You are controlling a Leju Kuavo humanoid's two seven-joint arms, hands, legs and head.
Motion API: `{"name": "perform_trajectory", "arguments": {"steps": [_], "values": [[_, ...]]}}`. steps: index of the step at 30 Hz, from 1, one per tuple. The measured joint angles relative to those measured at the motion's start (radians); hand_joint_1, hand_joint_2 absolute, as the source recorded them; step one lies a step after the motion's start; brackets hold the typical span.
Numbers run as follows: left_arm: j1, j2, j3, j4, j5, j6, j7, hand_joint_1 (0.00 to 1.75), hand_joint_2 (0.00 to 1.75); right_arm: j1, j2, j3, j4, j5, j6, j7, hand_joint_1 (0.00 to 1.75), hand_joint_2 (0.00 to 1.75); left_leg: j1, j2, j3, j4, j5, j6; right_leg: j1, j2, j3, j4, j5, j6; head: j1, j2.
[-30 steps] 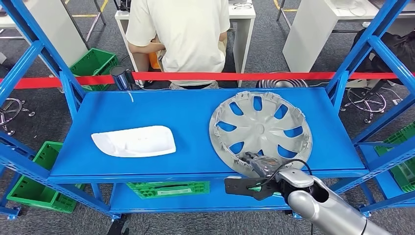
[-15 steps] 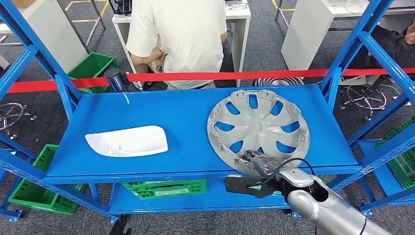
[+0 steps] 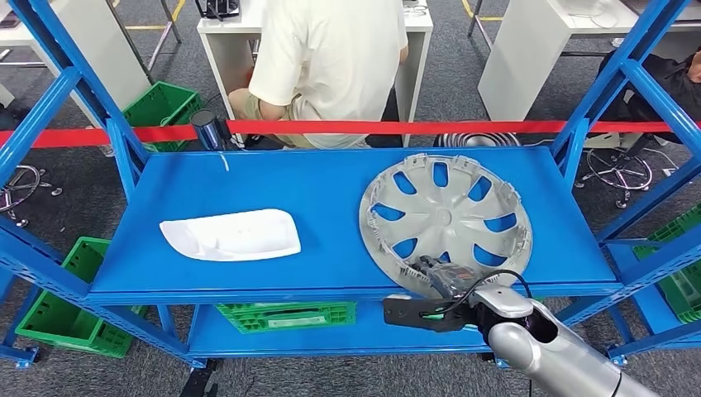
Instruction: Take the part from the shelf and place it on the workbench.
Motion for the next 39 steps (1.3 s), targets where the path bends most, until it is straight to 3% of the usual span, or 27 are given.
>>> {"name": "perform_trajectory", "arguments": {"steps": [2,6,7,9,11,12,13,14,16,17,21,23,25,26,27,28,30,32,36,37,39], "values": [[0.000,0.001,0.000,0.000,0.006,0.000,-0.008,0.00,0.00,0.000,0.004,-0.011,-0.002,0.001,-0.006,0.000,1.42,1.75,-0.003,-0.001,-0.005,0.010,-0.006,-0.010,0.003,0.001,0.030,-0.059,0.015,-0.011,-0.001,0.000],[0.000,0.005,-0.003,0.000,0.012,0.000,-0.022,0.00,0.00,0.002,0.015,-0.037,-0.011,0.004,-0.016,0.004,1.44,1.75,0.002,-0.001,-0.014,0.035,-0.027,-0.027,0.000,0.002,0.034,-0.061,0.019,-0.035,-0.002,0.000],[0.000,0.007,-0.004,-0.001,0.015,0.002,-0.025,0.00,0.00,0.007,0.017,-0.046,-0.015,0.006,-0.021,0.006,1.47,1.75,0.004,-0.001,-0.030,0.072,-0.052,-0.033,-0.004,0.002,0.035,-0.062,0.020,-0.040,-0.003,0.000],[0.001,0.010,-0.005,-0.001,0.020,0.004,-0.030,0.00,0.00,0.023,0.019,-0.064,-0.025,0.009,-0.032,0.010,1.61,1.75,0.009,0.000,-0.085,0.198,-0.118,-0.044,-0.004,0.001,0.035,-0.062,0.020,-0.045,-0.004,0.000],[0.004,0.012,-0.006,-0.001,0.025,0.004,-0.036,0.00,0.00,0.045,0.019,-0.082,-0.037,0.010,-0.044,0.014,1.73,1.75,0.013,0.000,-0.131,0.297,-0.149,-0.049,-0.003,0.001,0.034,-0.062,0.021,-0.046,-0.004,0.000],[0.005,0.013,-0.006,-0.001,0.028,0.003,-0.039,0.00,0.00,0.058,0.019,-0.093,-0.043,0.010,-0.056,0.018,1.75,1.75,0.015,0.000,-0.129,0.294,-0.135,-0.049,-0.003,0.001,0.035,-0.062,0.021,-0.045,-0.004,0.000],[0.006,0.013,-0.006,-0.002,0.032,0.003,-0.043,0.00,0.00,0.074,0.020,-0.106,-0.051,0.012,-0.070,0.022,1.75,1.75,0.016,0.000,-0.108,0.251,-0.106,-0.048,-0.003,0.001,0.036,-0.062,0.020,-0.045,-0.004,0.000],[0.006,0.013,-0.006,-0.002,0.036,0.002,-0.048,0.00,0.00,0.093,0.022,-0.121,-0.061,0.015,-0.085,0.026,1.75,1.75,0.018,0.000,-0.073,0.180,-0.068,-0.046,-0.003,0.001,0.038,-0.062,0.020,-0.045,-0.004,0.000],[0.006,0.014,-0.006,-0.002,0.042,0.001,-0.057,0.00,0.00,0.129,0.030,-0.159,-0.085,0.027,-0.105,0.035,1.75,1.75,0.015,-0.001,-0.013,0.055,-0.025,-0.039,0.001,0.001,0.036,-0.061,0.022,-0.041,-0.004,0.000],[0.007,0.014,-0.006,-0.002,0.045,0.000,-0.060,0.00,0.00,0.144,0.034,-0.178,-0.097,0.033,-0.108,0.038,1.75,1.75,0.012,-0.001,-0.002,0.026,-0.019,-0.035,0.002,0.001,0.033,-0.061,0.023,-0.037,-0.004,0.000],[0.009,0.012,-0.006,-0.004,0.049,-0.001,-0.066,0.00,0.00,0.186,0.045,-0.234,-0.130,0.049,-0.110,0.044,1.75,1.75,0.007,0.000,-0.003,0.005,-0.007,-0.009,0.000,0.001,0.017,-0.051,0.021,-0.017,-0.003,0.000],[0.008,0.011,-0.006,-0.006,0.050,-0.002,-0.068,0.00,0.00,0.200,0.048,-0.258,-0.140,0.058,-0.110,0.045,1.75,1.75,0.009,0.001,-0.001,-0.005,0.003,0.004,0.000,0.001,-0.024,0.032,-0.021,-0.023,0.000,0.000],[0.008,0.010,-0.006,-0.007,0.051,-0.003,-0.070,0.00,0.00,0.215,0.051,-0.274,-0.144,0.064,-0.110,0.045,1.75,1.75,0.005,0.001,-0.005,-0.006,0.005,0.009,0.001,0.001,-0.089,0.171,-0.075,-0.030,0.001,0.000],[0.009,0.009,-0.006,-0.007,0.051,-0.004,-0.070,0.00,0.00,0.222,0.052,-0.280,-0.145,0.066,-0.110,0.045,1.75,1.75,0.003,0.000,-0.006,-0.005,0.006,0.010,0.001,0.001,-0.110,0.217,-0.088,-0.029,0.001,0.000],[0.009,0.008,-0.006,-0.007,0.051,-0.005,-0.070,0.00,0.00,0.229,0.054,-0.285,-0.145,0.068,-0.110,0.044,1.75,1.75,0.002,-0.001,-0.007,-0.005,0.006,0.010,0.001,0.001,-0.114,0.227,-0.086,-0.023,0.001,0.000],[0.009,0.008,-0.006,-0.008,0.051,-0.006,-0.070,0.00,0.00,0.233,0.056,-0.291,-0.146,0.068,-0.110,0.042,1.75,1.75,0.001,-0.002,-0.007,-0.003,0.005,0.009,0.001,0.001,-0.095,0.192,-0.069,-0.016,0.001,0.000],[0.009,0.006,-0.007,-0.008,0.051,-0.011,-0.070,0.00,0.00,0.238,0.061,-0.304,-0.150,0.064,-0.110,0.030,1.75,1.75,-0.001,-0.003,-0.007,0.002,0.002,0.004,0.002,0.000,-0.024,0.049,-0.019,-0.005,0.001,0.000],[0.008,0.006,-0.010,-0.008,0.051,-0.019,-0.072,0.00,0.00,0.244,0.069,-0.324,-0.157,0.041,-0.108,0.005,1.75,1.75,-0.005,-0.003,-0.010,0.009,-0.003,-0.005,0.004,0.000,0.025,-0.047,0.010,-0.011,0.001,0.000],[0.009,0.007,-0.017,-0.008,0.052,-0.027,-0.079,0.00,0.00,0.254,0.096,-0.372,-0.174,-0.042,-0.105,-0.059,1.75,1.75,-0.002,-0.001,-0.018,0.021,-0.013,-0.022,0.004,0.003,0.030,-0.060,0.017,-0.033,0.000,0.000],[0.009,0.006,-0.020,-0.008,0.052,-0.028,-0.084,0.00,0.00,0.253,0.104,-0.384,-0.180,-0.061,-0.109,-0.076,1.75,1.75,0.000,-0.001,-0.029,0.045,-0.030,-0.028,0.001,0.003,0.031,-0.062,0.018,-0.039,-0.001,0.000],[0.009,0.005,-0.024,-0.008,0.053,-0.028,-0.093,0.00,0.00,0.248,0.122,-0.407,-0.192,-0.079,-0.124,-0.106,1.75,1.75,0.006,-0.001,-0.079,0.153,-0.089,-0.041,0.000,0.004,0.032,-0.063,0.019,-0.047,-0.004,0.000]]}}
